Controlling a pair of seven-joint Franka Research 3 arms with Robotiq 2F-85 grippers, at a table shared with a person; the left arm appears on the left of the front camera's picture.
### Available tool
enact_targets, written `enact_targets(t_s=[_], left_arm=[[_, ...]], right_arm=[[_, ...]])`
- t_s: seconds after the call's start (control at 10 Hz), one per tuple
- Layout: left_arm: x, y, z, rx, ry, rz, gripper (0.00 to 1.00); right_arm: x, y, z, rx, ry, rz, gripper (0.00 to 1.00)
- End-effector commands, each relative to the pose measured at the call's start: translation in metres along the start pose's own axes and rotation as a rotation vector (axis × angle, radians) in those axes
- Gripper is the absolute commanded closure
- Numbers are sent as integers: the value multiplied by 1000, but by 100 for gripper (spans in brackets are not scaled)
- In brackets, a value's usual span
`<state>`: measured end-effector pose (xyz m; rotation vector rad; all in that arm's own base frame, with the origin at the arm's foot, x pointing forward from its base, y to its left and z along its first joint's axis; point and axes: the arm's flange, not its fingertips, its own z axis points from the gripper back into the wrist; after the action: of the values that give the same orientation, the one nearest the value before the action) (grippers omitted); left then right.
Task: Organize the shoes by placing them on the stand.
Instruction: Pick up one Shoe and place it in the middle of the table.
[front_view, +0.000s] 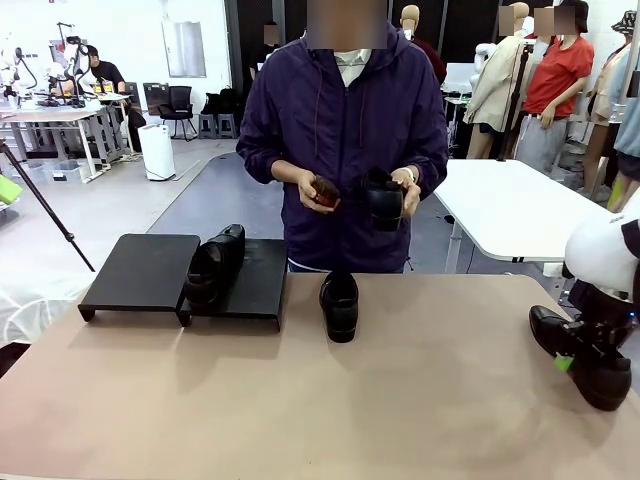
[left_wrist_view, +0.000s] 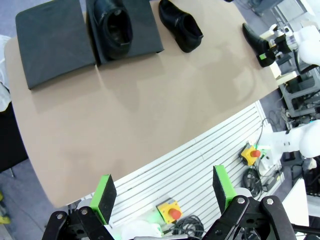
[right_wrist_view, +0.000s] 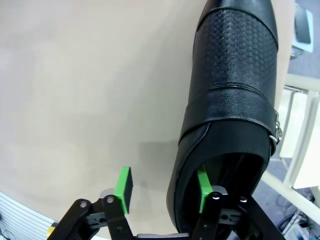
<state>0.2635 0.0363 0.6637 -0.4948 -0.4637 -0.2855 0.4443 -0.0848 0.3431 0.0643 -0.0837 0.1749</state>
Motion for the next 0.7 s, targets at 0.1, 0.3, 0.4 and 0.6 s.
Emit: enact_targets(t_s=[0.1,0.3,0.4,0.6], left_arm=[[0,2,3,-4,7,-18,0],[0,2,3,-4,7,-18,0],[0,2,3,-4,7,-18,0],[0,2,3,-4,7,-18,0]], right_arm=[[9,-3,2,28,1,34,100],[9,-4,2,26,0,34,100],[9,-5,3,21,-4,33,100],[8,-8,8,15,-10,27,100]])
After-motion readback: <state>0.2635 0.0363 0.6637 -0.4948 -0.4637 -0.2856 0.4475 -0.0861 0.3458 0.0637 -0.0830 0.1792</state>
